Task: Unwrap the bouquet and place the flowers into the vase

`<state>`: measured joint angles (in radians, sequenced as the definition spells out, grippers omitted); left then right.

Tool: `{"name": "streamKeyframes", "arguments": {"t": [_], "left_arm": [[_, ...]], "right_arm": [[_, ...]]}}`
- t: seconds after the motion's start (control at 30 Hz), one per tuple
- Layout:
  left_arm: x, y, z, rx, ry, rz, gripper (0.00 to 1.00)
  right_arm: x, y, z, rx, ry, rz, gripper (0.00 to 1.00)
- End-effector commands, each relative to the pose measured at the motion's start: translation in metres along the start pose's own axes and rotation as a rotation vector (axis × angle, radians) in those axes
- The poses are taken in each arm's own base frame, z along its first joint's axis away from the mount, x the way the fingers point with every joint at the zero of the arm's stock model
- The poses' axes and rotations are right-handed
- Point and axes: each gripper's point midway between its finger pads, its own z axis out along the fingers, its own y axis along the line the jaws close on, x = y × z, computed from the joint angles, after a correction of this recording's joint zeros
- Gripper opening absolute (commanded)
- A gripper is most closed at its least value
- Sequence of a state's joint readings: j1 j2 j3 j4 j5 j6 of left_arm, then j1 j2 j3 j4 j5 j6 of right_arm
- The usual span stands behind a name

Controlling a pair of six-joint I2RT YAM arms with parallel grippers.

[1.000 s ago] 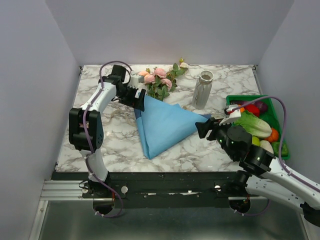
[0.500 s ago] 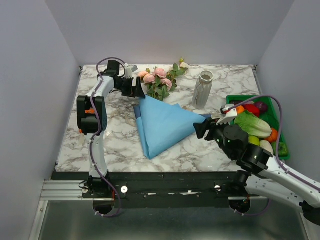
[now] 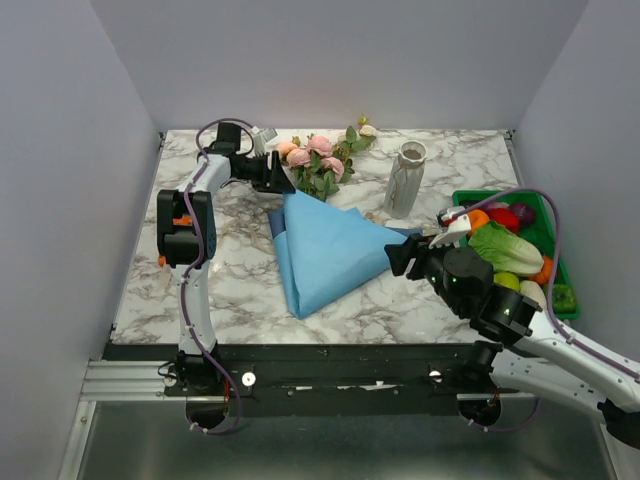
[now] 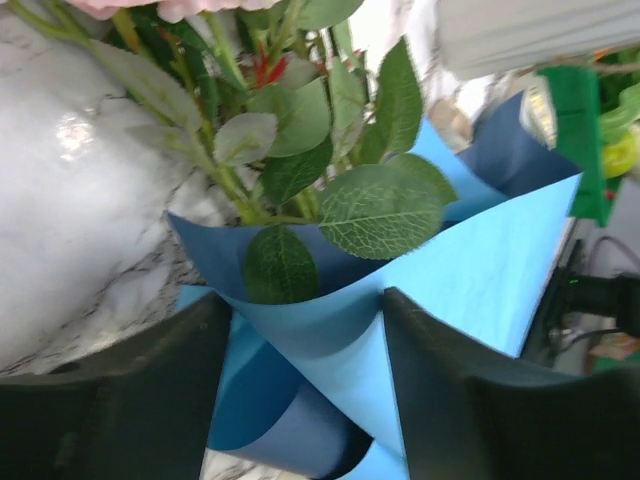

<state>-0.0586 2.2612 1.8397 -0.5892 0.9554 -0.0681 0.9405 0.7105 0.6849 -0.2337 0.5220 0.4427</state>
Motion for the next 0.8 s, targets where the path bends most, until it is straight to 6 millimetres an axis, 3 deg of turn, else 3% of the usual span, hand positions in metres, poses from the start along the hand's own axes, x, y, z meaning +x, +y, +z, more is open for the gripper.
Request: {"name": "streamKeyframes", "arguments": {"t": [0.0, 0.2, 0.43, 0.57, 0.77], "left_arm": [[0.005, -0.022, 0.0, 0.099, 0.002, 0.022, 0.5], [0.01, -0.048, -0.011, 0.109, 0.002, 0.074, 0.26], [0.02, -0.098, -0.02, 0.143, 0.035, 0.123, 0.28], [0.018, -0.141, -0.029, 0.152, 0.03, 0.19, 0.29], [0.033, -0.201, -0.019, 0.182, 0.064, 0.259, 0.47]], "right_arm": [[-0.02, 0.009, -0.002, -0.031, -0.04, 0.011, 0.67], [-0.023, 0.012, -0.002, -0.04, -0.045, 0.017, 0.66], [-0.028, 0.011, -0.008, -0.052, -0.064, 0.025, 0.66], [-0.03, 0.009, -0.012, -0.051, -0.076, 0.029, 0.66], [-0.031, 0.004, -0.016, -0.042, -0.083, 0.031, 0.66]]}}
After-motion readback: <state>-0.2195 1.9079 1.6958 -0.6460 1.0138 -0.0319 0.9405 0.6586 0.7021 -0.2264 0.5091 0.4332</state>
